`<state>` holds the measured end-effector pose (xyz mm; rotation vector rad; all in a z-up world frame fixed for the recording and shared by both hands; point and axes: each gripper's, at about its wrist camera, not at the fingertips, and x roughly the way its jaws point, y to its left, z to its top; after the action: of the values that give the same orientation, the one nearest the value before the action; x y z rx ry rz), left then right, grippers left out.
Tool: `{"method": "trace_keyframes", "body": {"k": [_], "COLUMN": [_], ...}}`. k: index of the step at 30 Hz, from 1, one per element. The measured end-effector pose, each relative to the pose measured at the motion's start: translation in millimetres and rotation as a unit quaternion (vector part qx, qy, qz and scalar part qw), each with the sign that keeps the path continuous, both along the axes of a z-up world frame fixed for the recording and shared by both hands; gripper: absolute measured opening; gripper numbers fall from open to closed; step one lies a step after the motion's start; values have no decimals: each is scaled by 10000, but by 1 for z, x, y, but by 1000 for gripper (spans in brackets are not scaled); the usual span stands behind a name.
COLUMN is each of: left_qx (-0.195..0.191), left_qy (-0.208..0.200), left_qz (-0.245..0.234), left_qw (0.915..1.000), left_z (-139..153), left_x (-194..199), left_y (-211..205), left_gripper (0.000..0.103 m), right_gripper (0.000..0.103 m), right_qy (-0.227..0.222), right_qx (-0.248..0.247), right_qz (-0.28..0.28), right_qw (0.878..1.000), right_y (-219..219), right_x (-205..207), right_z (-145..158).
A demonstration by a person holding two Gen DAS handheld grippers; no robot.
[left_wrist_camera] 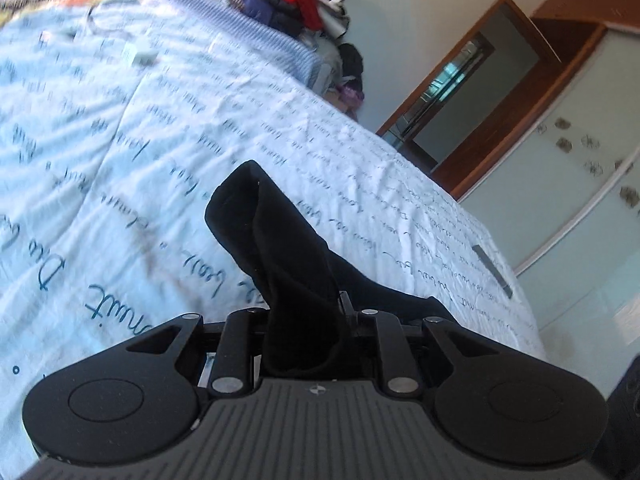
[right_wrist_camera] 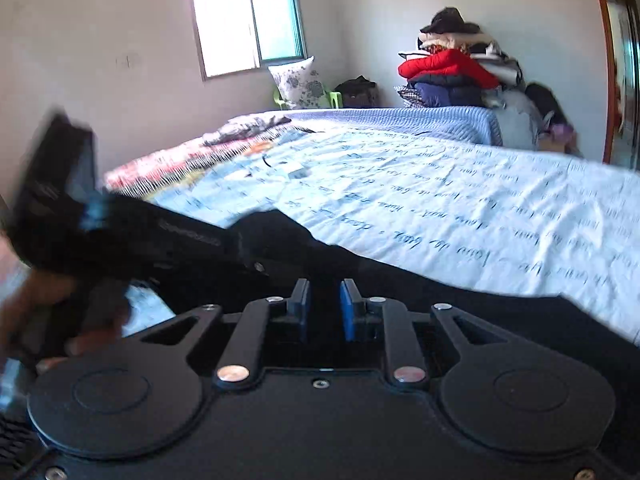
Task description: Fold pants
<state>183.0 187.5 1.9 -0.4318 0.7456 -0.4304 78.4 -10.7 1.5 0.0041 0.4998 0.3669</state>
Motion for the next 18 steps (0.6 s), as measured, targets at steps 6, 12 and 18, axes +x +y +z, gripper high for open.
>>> {"method": "trace_keyframes", "body": {"k": [6,12,18], "left_qx": [522,511,706], "left_qy": [-730,-1055,-1345], "left_qz": [-251,-481,-916], "left_qw": [9957,9919,9841], "left_z": [37,59,74], "left_x": [-46,-78,-102], "left_y": [-50,-96,-156], "left_gripper": [21,26,31], "right_gripper": [19,19,19], "right_qy": [-92,-394,-572], "right_qx": [467,880,1129], "right_qz": [-24,-315,-737], "right_qw": [9989,9948,9892], "right_y": [-26,-72,-121], "right_x": [-14,-45,-68], "right_z": [14,28,31]}}
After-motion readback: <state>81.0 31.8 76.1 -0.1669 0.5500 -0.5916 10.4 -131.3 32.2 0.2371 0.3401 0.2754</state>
